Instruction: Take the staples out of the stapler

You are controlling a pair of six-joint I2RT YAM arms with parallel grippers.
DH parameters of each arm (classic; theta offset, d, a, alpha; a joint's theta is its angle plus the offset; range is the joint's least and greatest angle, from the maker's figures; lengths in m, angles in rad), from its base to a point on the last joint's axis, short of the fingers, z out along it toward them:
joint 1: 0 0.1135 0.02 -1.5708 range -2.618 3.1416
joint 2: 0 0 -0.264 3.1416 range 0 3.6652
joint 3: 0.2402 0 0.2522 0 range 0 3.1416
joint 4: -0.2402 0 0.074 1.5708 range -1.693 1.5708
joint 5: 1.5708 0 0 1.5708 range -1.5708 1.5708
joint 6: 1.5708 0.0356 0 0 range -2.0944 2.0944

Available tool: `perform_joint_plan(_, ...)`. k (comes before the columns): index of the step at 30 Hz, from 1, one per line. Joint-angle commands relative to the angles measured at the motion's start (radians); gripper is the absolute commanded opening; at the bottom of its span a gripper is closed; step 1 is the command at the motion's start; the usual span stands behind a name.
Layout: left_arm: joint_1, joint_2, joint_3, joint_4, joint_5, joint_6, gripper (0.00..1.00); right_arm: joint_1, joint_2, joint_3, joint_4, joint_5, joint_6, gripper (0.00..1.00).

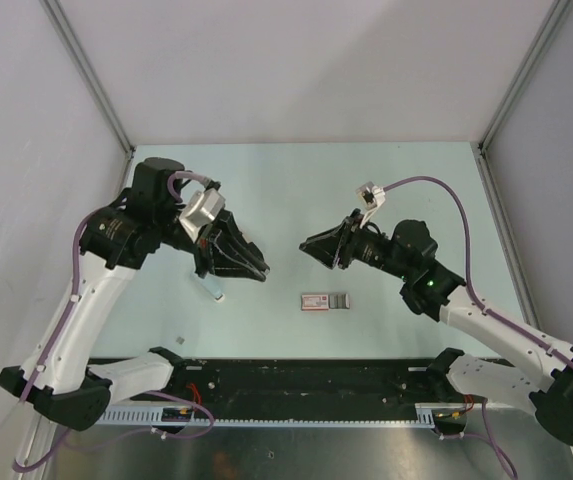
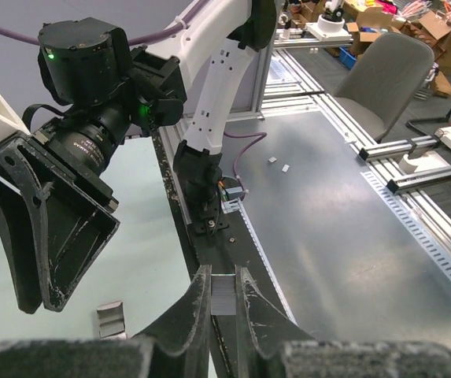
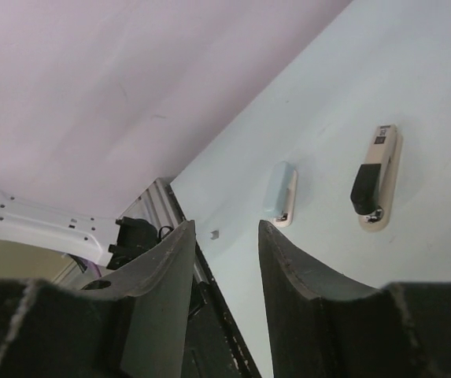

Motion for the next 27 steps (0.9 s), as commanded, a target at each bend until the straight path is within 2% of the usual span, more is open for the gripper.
perform_joint_plan(1,0.007,-0.015,0.014,-0.016,0.316,0.000,0.00,0.016,-0.022,0.001,0.079,-0.040,0.003,0.43)
perform_joint_plan(3,0.007,-0.015,0.010,-0.015,0.299,0.003,0.00,0.017,-0.020,0.000,0.081,-0.036,0.000,0.43)
perform_joint_plan(5,0.001,-0.015,-0.003,-0.016,0.221,-0.004,0.00,0.017,-0.019,0.001,0.076,-0.028,-0.003,0.43)
perform_joint_plan(6,-0.016,-0.016,-0.014,-0.016,0.132,-0.008,0.00,0.017,-0.019,0.001,0.073,-0.023,-0.005,0.43)
perform_joint_plan(8,-0.074,-0.023,-0.065,-0.014,-0.140,0.012,0.00,0.015,-0.020,0.001,0.054,-0.001,-0.014,0.43)
perform_joint_plan(10,-0.126,-0.042,-0.164,-0.009,-0.382,0.089,0.00,0.017,-0.019,0.010,0.001,0.052,-0.031,0.43)
perform_joint_plan(13,-0.184,-0.066,-0.357,0.047,-0.621,0.189,0.00,0.015,-0.020,0.026,-0.102,0.160,-0.046,0.41)
perform_joint_plan(17,-0.284,-0.057,-0.587,0.180,-0.851,0.252,0.00,0.013,-0.018,0.037,-0.181,0.262,-0.051,0.40)
perform_joint_plan(20,-0.381,0.016,-0.694,0.292,-1.015,0.275,0.00,0.013,0.000,0.056,-0.228,0.309,-0.054,0.38)
perform_joint_plan(27,-0.485,0.299,-0.711,0.460,-1.230,0.225,0.00,0.016,0.009,0.076,-0.288,0.356,-0.065,0.38)
